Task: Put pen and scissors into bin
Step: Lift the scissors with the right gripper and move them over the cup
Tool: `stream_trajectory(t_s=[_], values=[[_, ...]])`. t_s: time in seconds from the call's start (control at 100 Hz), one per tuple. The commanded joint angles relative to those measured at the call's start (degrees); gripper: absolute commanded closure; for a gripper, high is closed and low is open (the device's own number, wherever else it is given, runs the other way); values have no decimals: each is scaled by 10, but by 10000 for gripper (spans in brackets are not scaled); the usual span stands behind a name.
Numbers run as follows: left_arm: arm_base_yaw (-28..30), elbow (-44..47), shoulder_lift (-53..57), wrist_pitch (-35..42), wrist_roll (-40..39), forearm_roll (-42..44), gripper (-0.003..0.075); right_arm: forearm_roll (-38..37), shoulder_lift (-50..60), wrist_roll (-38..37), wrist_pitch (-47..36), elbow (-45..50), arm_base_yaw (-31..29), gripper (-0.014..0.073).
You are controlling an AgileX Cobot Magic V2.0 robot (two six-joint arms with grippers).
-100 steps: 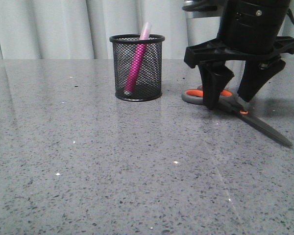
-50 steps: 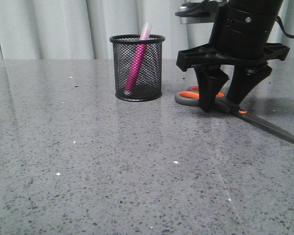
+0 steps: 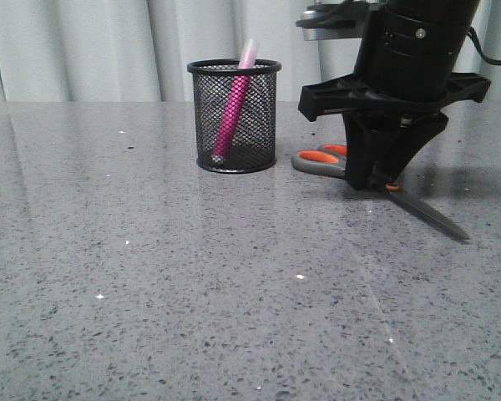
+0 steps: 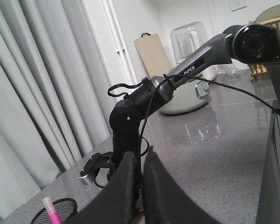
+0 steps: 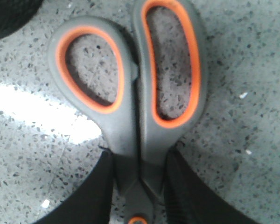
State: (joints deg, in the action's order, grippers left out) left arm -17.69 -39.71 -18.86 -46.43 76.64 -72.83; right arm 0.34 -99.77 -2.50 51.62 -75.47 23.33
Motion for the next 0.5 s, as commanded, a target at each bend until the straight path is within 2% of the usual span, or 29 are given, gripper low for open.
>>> stream_trajectory(t_s=[0.0,0.11,0.31,0.49], values=[[-5,-12,-7,9,-8,-28,713,-21,15,-3,35,-10,-16,669],[-5,-12,-7,-7,-8,-28,713,-23,39,-3,57,-21,-35,669],[-5,-12,-7,-13,-8,-27,713,-29,114,-7,48,-47,-69,669],[-5,-12,-7,15,-8,-26,713,-3,184,-8,-43,-61,-69,669]])
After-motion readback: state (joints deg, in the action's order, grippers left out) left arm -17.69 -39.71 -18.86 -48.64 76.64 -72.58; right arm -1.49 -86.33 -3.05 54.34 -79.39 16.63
